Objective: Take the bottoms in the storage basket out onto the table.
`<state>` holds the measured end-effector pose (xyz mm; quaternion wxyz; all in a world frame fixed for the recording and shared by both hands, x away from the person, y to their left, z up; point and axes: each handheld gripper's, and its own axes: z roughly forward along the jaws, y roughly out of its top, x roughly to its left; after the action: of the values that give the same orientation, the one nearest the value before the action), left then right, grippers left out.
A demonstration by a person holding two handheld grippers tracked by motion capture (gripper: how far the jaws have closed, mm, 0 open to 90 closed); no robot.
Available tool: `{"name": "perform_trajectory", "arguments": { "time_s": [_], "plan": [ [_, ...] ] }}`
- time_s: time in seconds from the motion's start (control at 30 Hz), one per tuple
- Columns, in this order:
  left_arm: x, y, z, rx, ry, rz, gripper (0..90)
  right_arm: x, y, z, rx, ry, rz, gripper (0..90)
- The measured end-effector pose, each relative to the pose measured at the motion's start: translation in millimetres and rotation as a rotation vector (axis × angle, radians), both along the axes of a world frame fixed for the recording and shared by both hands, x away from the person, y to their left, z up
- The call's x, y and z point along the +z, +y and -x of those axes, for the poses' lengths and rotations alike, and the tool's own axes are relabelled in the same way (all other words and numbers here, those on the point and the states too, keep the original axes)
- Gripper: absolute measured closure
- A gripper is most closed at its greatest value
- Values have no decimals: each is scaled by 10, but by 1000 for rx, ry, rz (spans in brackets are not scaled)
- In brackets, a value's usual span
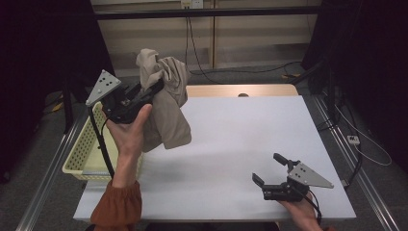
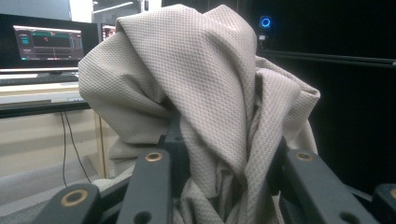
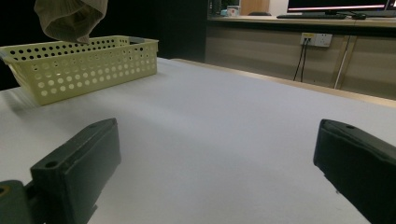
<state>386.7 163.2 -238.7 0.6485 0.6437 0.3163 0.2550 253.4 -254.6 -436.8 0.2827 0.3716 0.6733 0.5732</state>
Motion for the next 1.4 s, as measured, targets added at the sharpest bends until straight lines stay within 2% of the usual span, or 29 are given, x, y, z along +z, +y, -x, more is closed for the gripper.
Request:
{"name": "perform_trajectory", "arguments": {
  "time_s": [0.27,0.6,1.13,1.4],
  "plan": [
    [-19,-89,-46,-12,13,14,657,0,-3,3,-2,-1,-1,4],
    [-49,-226,-87,-36,24,11,656,-1,-1,5,0,2,-5,4],
    [-106,-407,-168,-66,35,-22,653,-3,5,2,3,6,-3,4],
    [-128,-548,-236,-62,51,-40,653,-6,-3,1,3,6,-7,4]
  ]
}}
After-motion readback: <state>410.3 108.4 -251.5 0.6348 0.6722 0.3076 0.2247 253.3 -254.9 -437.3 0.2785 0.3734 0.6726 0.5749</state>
